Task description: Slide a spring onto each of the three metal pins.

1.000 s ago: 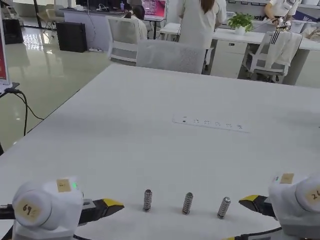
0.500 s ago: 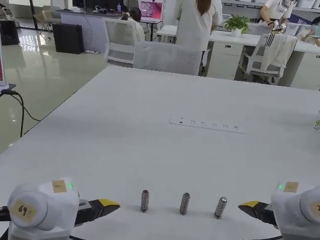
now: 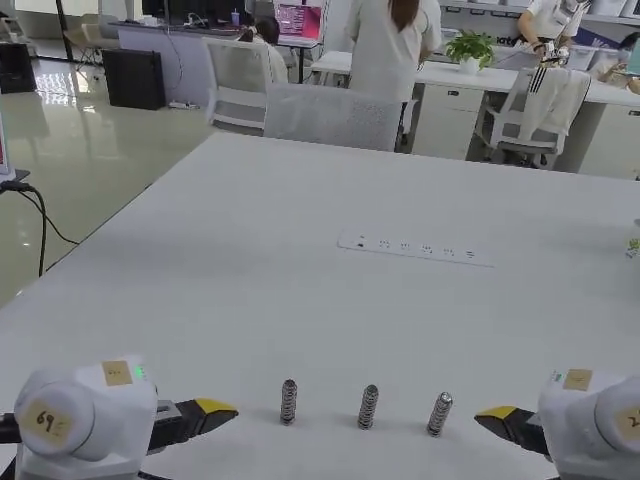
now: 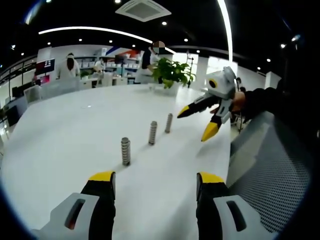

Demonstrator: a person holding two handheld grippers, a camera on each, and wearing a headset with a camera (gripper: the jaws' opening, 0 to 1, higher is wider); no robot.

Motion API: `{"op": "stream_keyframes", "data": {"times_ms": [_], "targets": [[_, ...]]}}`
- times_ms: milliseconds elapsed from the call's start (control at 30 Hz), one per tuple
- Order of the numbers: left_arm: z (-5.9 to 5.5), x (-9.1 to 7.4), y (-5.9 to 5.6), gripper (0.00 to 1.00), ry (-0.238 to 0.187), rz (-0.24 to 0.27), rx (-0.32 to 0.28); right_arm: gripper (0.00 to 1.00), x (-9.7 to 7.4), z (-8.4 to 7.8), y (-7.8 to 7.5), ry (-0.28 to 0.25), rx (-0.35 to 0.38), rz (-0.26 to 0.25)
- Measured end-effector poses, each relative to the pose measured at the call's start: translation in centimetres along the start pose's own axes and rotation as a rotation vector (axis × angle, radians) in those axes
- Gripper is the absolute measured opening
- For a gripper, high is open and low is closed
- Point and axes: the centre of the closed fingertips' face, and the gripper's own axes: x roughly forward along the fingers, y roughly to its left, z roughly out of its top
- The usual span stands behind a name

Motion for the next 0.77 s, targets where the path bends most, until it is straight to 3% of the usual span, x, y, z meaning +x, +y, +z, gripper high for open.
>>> {"op": "stream_keyframes", "data": {"times_ms": [767], "targets": [[-0.27, 0.01, -0.13, 0.6, 0.018, -0.003, 0.005, 0.74, -0.09, -0.01, -0.21, 0.002, -0.008, -0.013]]}}
